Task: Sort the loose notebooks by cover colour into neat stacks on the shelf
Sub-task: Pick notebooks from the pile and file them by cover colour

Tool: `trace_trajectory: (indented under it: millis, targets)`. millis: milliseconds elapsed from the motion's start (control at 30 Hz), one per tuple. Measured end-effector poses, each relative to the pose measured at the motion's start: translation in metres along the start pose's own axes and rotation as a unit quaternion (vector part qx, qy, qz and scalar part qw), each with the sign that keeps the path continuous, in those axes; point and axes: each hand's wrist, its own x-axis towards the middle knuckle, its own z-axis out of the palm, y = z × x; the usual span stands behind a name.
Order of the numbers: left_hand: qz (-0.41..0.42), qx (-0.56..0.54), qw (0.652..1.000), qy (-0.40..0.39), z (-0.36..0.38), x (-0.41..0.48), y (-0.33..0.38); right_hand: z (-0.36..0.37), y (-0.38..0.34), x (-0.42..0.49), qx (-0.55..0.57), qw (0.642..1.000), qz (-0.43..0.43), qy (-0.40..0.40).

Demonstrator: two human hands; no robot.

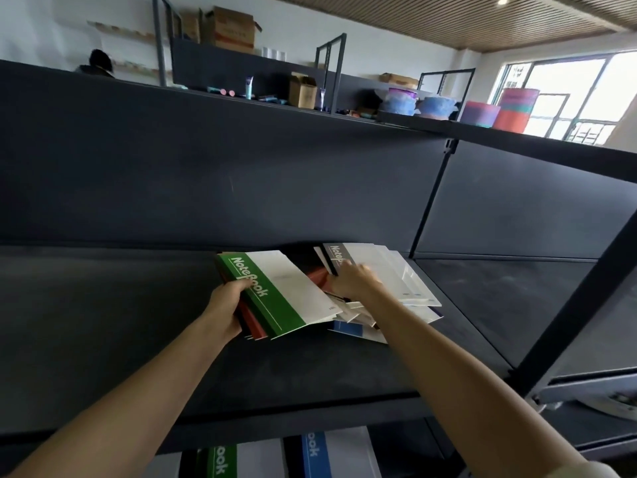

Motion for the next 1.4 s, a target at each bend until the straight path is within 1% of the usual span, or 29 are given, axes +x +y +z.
trace_trajectory:
  millis: [33, 67, 167, 233, 433, 567, 733, 800, 867, 933, 1000, 1167, 1267, 1400]
  targets:
    - [-0.001, 0.003, 1.000, 0.010, -0.003, 0.000, 0.002, 0.007, 0.007, 0.009, -0.026, 0.999, 0.014, -0.031]
    - [-0.001, 0.003, 1.000, 0.013, -0.005, 0.000, 0.003, 0.014, 0.011, 0.018, -0.043, 0.998, 0.010, -0.044]
    - [0.002, -0.002, 1.000, 0.020, -0.010, 0.002, 0.005, 0.007, 0.008, 0.007, -0.097, 0.993, -0.052, -0.031]
    - [0.003, -0.011, 1.000, 0.027, -0.013, 0.002, 0.004, 0.000, 0.002, -0.001, -0.129, 0.987, -0.093, -0.007]
    - [0.003, -0.024, 1.000, 0.014, -0.019, -0.004, 0.009, -0.015, 0.004, -0.012, -0.184, 0.969, -0.138, 0.089]
    - [0.011, -0.032, 0.999, 0.009, -0.025, -0.007, 0.013, -0.021, 0.003, -0.014, -0.210, 0.964, -0.119, 0.108]
    - [0.016, -0.040, 0.999, 0.001, -0.030, -0.013, 0.016, -0.029, -0.002, -0.016, -0.142, 0.979, -0.081, 0.119]
    - [0.017, -0.039, 0.999, -0.005, -0.031, -0.014, 0.016, -0.029, -0.001, -0.016, -0.087, 0.987, -0.070, 0.115]
    - [0.016, -0.033, 0.999, -0.008, -0.029, -0.015, 0.016, -0.021, 0.003, -0.016, -0.052, 0.993, -0.046, 0.095]
    - [0.012, -0.027, 1.000, -0.009, -0.028, -0.016, 0.014, -0.007, 0.009, -0.016, -0.043, 0.998, -0.009, 0.049]
    - [0.005, -0.020, 1.000, -0.010, -0.026, -0.016, 0.012, 0.003, 0.012, -0.017, -0.059, 0.998, -0.003, 0.019]
    - [-0.006, -0.016, 1.000, -0.010, -0.023, -0.016, 0.005, -0.008, 0.008, -0.022, -0.160, 0.983, -0.077, 0.039]
    - [-0.009, -0.014, 1.000, -0.014, -0.023, -0.018, 0.002, -0.008, 0.012, -0.018, -0.197, 0.975, -0.088, 0.043]
    - [-0.009, -0.013, 1.000, -0.012, -0.026, -0.016, 0.004, -0.010, 0.014, -0.018, -0.219, 0.968, -0.112, 0.037]
